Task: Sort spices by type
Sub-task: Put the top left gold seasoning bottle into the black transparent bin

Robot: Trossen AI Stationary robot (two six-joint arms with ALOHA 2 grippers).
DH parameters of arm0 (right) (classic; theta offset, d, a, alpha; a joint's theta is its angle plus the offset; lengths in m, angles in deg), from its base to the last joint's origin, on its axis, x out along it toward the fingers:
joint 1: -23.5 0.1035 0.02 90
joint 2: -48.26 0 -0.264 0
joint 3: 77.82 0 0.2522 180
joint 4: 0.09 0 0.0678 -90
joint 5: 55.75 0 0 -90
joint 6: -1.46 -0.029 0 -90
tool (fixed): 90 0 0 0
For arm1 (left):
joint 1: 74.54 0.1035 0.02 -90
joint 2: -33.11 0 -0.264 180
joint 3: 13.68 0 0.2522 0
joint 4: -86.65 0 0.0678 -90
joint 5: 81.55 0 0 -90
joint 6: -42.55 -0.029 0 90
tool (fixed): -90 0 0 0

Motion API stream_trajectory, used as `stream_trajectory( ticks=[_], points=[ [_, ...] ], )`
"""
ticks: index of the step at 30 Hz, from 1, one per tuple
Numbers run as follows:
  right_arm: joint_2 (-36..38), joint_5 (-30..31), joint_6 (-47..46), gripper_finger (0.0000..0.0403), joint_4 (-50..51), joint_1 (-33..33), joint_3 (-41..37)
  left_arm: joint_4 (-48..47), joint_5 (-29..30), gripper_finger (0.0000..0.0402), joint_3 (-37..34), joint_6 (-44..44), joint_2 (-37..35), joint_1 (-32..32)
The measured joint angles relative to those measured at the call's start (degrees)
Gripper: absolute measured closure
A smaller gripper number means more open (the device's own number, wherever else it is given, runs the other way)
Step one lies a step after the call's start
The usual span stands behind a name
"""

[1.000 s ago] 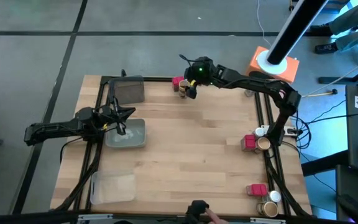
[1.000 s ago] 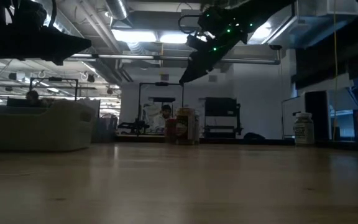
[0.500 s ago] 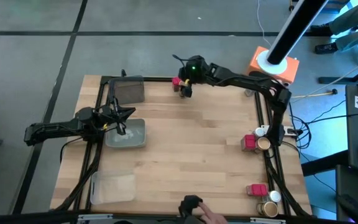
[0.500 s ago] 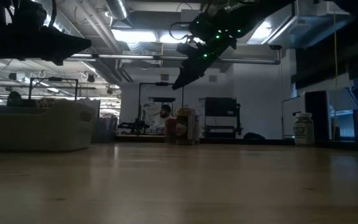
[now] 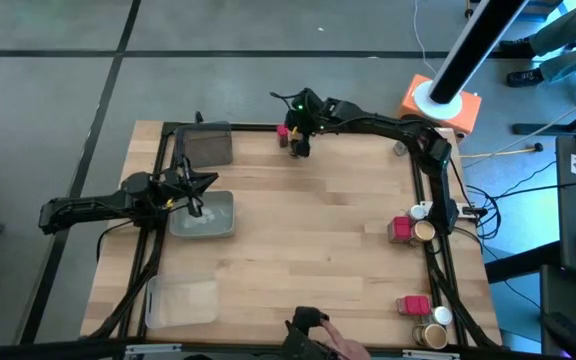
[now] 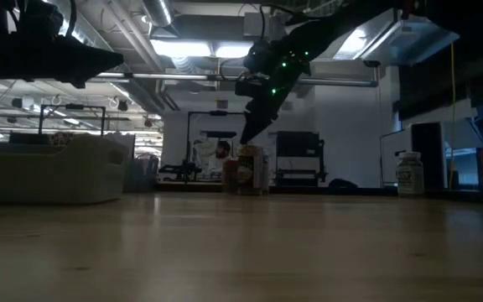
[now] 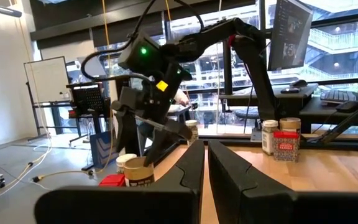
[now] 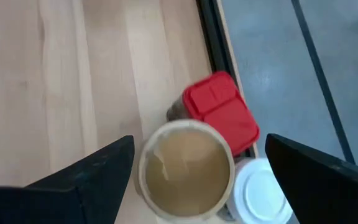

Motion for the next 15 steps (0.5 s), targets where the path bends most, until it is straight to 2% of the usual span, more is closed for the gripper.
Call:
stream_trajectory(
  ticks=[11, 15],
  points=[
    [-0.41, 0.00, -0.25, 0.0043, -0.68, 0.04, -0.40, 0.00, 0.00, 0.0386, -0.02, 0.00, 0.00, 0.02],
    [-2.58, 0.45, -0.34, 0.0043, -0.78, 0.21, -0.42, 0.00, 0.00, 0.0386, -0.02, 0.00, 0.00, 0.00]
  ],
)
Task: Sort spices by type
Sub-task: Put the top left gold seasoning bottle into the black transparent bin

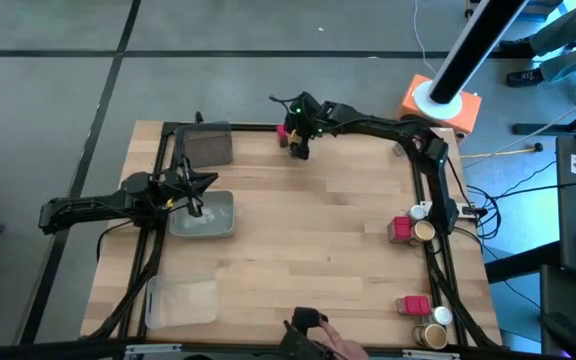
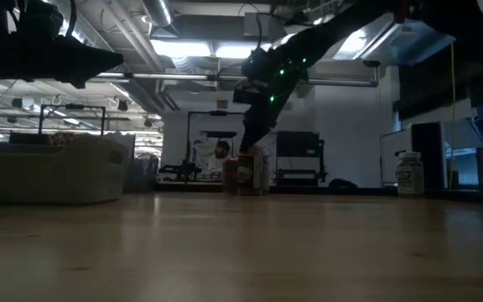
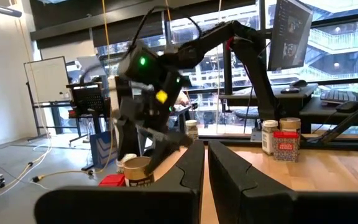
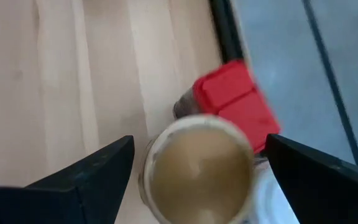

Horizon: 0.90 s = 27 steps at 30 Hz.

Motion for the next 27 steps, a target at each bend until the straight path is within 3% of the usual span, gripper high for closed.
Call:
stream_trajectory(
  ticks=[12, 21, 27],
  points=[
    [-0.77, 0.97, 0.18, 0.0044, 3.02, 0.00, -0.05, 0.00, -0.02, 0.0386, 0.02, 0.07, 0.00, 0.00],
    [-0.70, -0.48, -1.18, 0.0112, 1.82, -0.04, -0.05, 0.00, -0.02, 0.0386, 0.01, -0.04, 0.00, 0.00],
    [-0.66, -0.82, -1.22, 0.0107, 1.78, 0.03, -0.05, 0.00, -0.02, 0.0386, 0.00, -0.04, 0.00, 0.02]
  ],
)
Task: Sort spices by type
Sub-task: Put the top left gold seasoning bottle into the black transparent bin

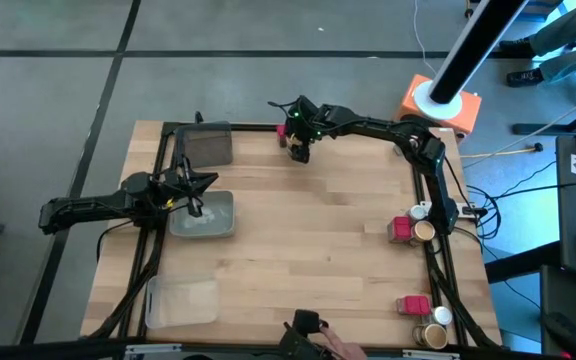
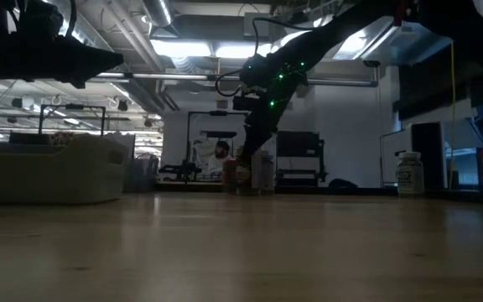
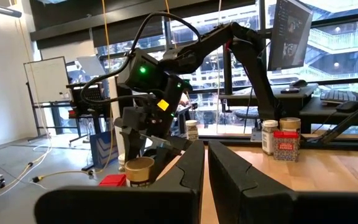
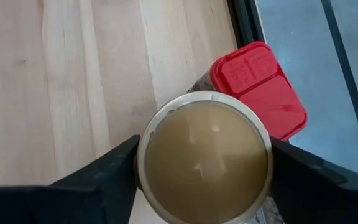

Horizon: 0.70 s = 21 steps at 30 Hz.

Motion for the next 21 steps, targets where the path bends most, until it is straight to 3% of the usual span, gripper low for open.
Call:
stream_trajectory(
  ticks=[8, 21],
  points=[
    [0.00, -0.26, -1.13, 0.0114, 1.88, 0.00, 1.53, 0.00, 0.00, 0.0386, 0.02, 0.00, 0.00, -0.02],
    [0.00, -0.81, -1.20, 0.0113, 1.72, 3.38, 12.02, -0.83, 0.00, 0.0386, 0.01, 0.18, 0.00, 0.00]
  ],
)
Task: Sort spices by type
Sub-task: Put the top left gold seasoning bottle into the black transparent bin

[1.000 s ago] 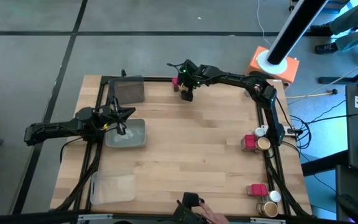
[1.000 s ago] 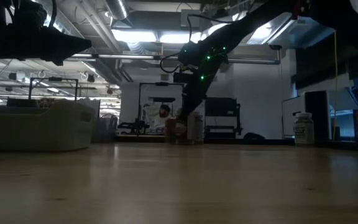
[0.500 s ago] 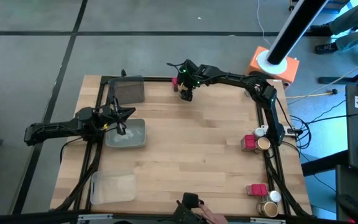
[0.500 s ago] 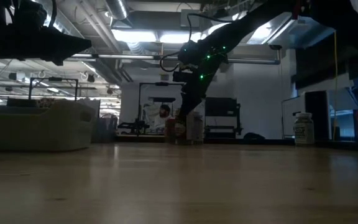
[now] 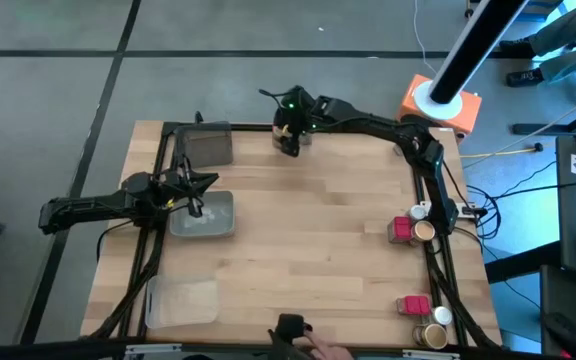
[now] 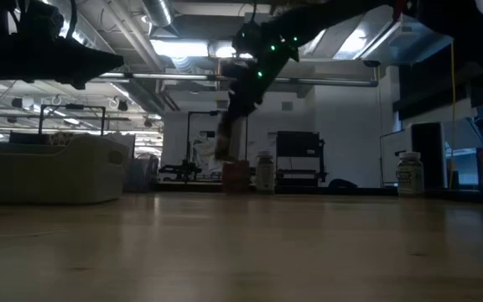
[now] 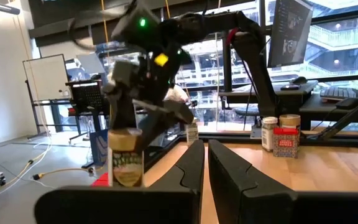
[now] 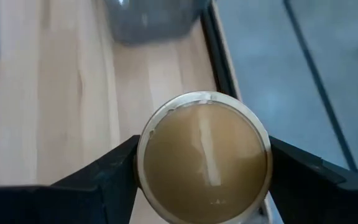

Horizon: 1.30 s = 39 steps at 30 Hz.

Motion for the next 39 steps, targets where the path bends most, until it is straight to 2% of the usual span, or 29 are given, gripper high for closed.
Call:
stream_trajectory(
  ticks=[14, 24, 36, 39],
  points=[
    [0.00, -0.11, 0.07, 0.0113, -17.89, 3.56, 0.24, -0.18, 0.00, 0.0386, -0.01, 3.01, 0.00, -0.02],
    [-2.50, -5.01, -0.06, 0.0113, -33.64, 3.75, 0.31, -0.19, -0.02, 0.0386, 0.01, 2.36, 0.00, 0.00],
    [-5.73, -5.86, -2.30, 0.0113, -43.98, 3.73, 0.31, -0.23, -0.02, 0.0386, 0.00, 1.59, -0.01, 0.00],
    [-5.80, -6.13, -4.28, 0.0113, -42.78, 3.68, 2.58, -0.23, -0.02, 0.0386, 0.00, 1.64, -0.01, 0.00]
  ],
)
